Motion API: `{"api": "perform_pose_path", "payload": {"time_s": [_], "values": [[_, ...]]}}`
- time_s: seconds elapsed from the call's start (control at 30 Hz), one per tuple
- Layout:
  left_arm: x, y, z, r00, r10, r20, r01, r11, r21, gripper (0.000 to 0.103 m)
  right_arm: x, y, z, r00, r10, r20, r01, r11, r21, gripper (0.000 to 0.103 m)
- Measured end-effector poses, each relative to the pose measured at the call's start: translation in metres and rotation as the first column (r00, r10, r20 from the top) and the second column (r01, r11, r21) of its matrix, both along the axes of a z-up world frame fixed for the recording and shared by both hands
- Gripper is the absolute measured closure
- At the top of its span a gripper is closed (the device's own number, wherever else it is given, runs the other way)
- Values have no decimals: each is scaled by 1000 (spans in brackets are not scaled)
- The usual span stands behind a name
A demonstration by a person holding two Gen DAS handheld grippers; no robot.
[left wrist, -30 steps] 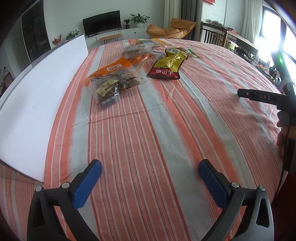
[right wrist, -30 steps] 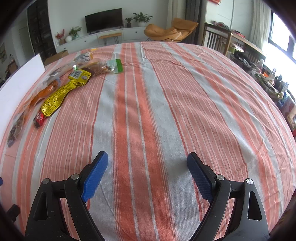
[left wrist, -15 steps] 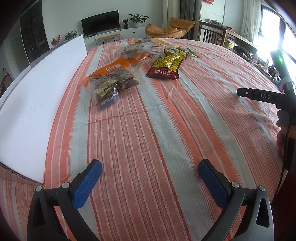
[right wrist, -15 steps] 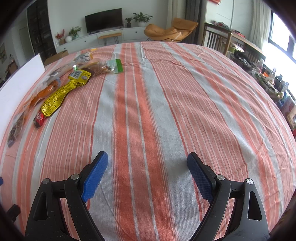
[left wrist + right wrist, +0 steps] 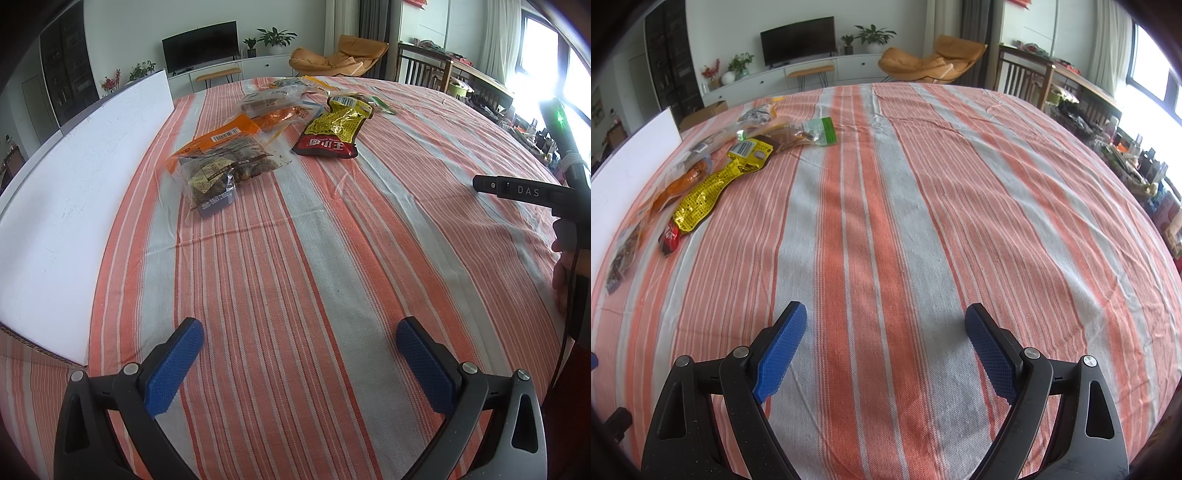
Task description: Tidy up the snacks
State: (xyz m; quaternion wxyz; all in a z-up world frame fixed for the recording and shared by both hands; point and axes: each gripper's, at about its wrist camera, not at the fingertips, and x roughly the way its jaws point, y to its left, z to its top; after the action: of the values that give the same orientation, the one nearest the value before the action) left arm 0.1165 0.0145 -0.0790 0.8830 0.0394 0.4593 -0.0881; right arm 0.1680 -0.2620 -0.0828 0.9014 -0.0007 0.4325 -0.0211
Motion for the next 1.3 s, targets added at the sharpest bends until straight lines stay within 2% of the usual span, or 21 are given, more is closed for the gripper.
{"api": "perform_pose_path", "payload": {"time_s": [1.3], "values": [[-5,2,-1,999,16,34,-15,1000,-9,0,0,1,0,1000,0,0,0,1000,1,13]]}}
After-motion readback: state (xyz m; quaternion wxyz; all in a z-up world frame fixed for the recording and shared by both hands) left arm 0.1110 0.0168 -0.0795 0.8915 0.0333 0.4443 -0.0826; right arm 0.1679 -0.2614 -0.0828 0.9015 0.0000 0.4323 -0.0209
